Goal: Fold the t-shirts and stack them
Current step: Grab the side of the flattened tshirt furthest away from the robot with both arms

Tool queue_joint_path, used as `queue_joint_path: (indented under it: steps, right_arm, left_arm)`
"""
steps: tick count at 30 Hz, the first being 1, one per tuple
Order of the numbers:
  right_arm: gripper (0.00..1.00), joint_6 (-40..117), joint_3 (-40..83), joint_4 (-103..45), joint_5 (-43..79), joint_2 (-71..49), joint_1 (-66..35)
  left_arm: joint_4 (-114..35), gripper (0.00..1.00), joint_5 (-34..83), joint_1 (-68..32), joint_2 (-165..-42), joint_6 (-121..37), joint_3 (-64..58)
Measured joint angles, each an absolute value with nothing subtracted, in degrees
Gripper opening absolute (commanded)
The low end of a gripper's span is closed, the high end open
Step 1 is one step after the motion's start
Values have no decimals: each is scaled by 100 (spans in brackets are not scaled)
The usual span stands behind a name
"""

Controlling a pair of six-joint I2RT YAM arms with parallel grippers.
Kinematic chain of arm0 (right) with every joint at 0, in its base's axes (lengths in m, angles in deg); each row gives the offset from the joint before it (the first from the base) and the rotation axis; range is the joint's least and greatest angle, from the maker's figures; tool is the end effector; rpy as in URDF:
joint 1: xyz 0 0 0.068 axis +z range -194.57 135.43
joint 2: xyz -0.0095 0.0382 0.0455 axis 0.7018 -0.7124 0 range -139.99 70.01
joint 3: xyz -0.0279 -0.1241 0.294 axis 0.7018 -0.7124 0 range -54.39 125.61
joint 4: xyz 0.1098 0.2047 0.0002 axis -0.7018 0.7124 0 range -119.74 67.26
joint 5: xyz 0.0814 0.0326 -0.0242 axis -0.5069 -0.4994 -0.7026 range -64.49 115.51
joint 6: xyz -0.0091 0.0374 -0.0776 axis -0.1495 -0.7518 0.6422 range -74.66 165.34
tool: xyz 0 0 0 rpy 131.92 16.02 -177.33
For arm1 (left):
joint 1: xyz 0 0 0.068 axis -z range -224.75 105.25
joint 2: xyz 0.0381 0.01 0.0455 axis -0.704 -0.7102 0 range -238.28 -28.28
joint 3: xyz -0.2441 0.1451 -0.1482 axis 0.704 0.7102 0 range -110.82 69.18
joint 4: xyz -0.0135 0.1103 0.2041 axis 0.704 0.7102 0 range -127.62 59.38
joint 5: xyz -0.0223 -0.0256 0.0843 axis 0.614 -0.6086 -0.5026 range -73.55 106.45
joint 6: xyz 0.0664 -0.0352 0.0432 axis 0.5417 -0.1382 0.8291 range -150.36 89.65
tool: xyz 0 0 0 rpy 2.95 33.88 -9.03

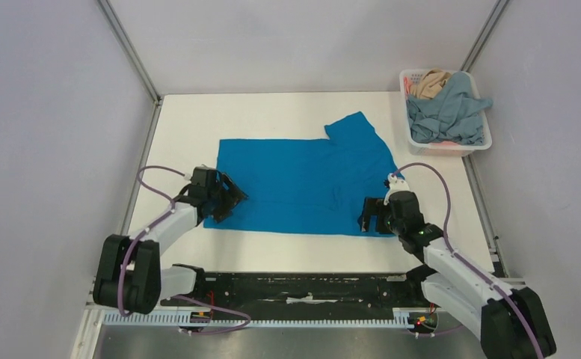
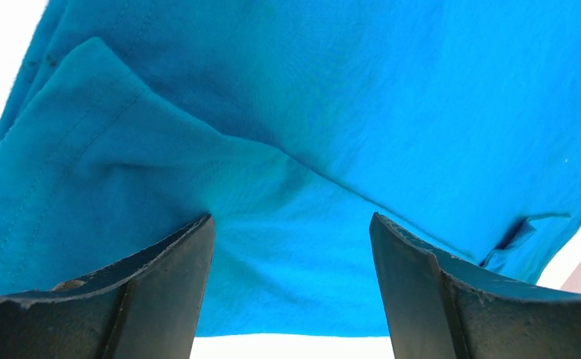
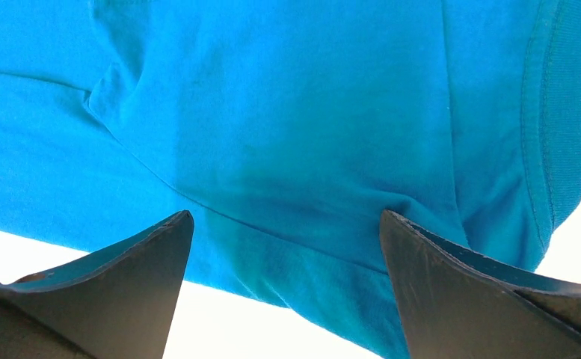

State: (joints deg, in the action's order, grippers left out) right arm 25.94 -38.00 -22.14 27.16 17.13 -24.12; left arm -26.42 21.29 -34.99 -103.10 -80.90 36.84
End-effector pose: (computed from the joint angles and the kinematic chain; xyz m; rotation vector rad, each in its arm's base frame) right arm 0.1384 0.0492 0.1794 -0.0074 2.3610 0.3088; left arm 0.2209 -0.0444 0.1942 -0.8676 2.4366 -0.5204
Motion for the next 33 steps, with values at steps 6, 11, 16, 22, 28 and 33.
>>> queue_joint_path:
  steps: [6,11,16,22,28,33]
  right_arm:
    - [98,2332,-4058,-1421,2255,2729,-2419]
    - [98,2168,-3973,-994,2172,2874,-2419]
    - [98,2074,-3912,-518,2102,3123,-2417]
    - [98,2074,-3678,267,2097,3151,-2417]
    - [98,2148,-3647,426,2010,3186,-2417]
    - [98,2380,-3499,850,1995,3291,-2417]
  left_arm:
    - [-2358,84,2171,-3333,-9119,-8114,4458]
    - [-2201,85,2168,-3226,-8850,-8171,4584]
    - [-1796,85,2131,-3103,-8588,-8210,4595]
    - [-754,87,1972,-3025,-8088,-8304,4571]
    - [-389,88,2000,-3025,-7919,-8298,4569]
    - [-98,88,2105,-3025,-7762,-8232,4418]
